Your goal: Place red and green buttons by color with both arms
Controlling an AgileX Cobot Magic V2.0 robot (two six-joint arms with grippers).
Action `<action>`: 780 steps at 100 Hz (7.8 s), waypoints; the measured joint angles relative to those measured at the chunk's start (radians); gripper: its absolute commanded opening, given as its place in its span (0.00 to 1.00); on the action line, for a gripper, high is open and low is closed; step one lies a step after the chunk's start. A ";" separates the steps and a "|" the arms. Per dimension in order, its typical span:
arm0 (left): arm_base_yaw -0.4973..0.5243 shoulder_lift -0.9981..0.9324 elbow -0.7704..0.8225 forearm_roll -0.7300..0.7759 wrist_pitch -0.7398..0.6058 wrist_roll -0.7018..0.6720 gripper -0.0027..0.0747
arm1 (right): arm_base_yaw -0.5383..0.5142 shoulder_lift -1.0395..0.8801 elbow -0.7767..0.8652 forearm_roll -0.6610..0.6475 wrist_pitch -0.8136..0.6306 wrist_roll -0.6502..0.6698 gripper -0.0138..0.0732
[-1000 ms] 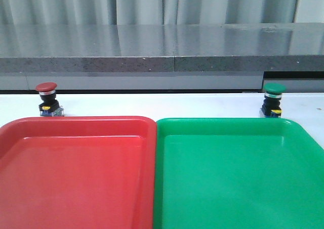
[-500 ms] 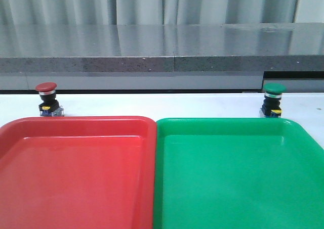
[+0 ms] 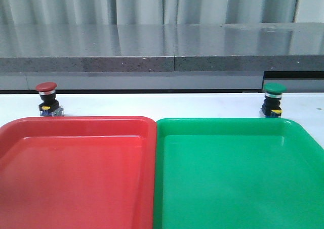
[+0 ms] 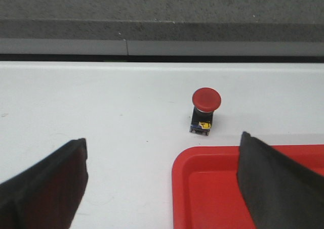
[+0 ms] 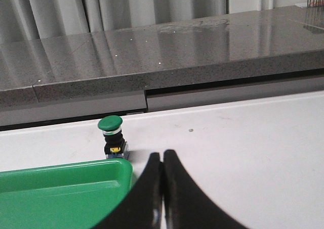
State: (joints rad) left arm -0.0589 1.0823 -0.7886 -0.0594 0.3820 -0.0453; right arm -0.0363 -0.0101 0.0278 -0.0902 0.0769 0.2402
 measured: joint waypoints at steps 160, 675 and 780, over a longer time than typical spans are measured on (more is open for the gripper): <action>-0.094 0.969 -0.855 -0.043 0.501 0.000 0.40 | 0.000 0.000 0.000 0.000 0.000 0.000 0.09; 0.030 -1.086 0.790 -0.020 -0.225 -0.034 0.01 | 0.000 0.000 0.000 0.000 0.002 0.000 0.09; 0.030 -1.086 0.790 -0.020 -0.223 -0.030 0.01 | 0.000 0.000 -0.027 0.000 0.037 0.000 0.09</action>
State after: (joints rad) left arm -0.0291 -0.0039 0.0019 -0.0792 0.1587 -0.0753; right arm -0.0363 -0.0101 0.0004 -0.0902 0.1135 0.2402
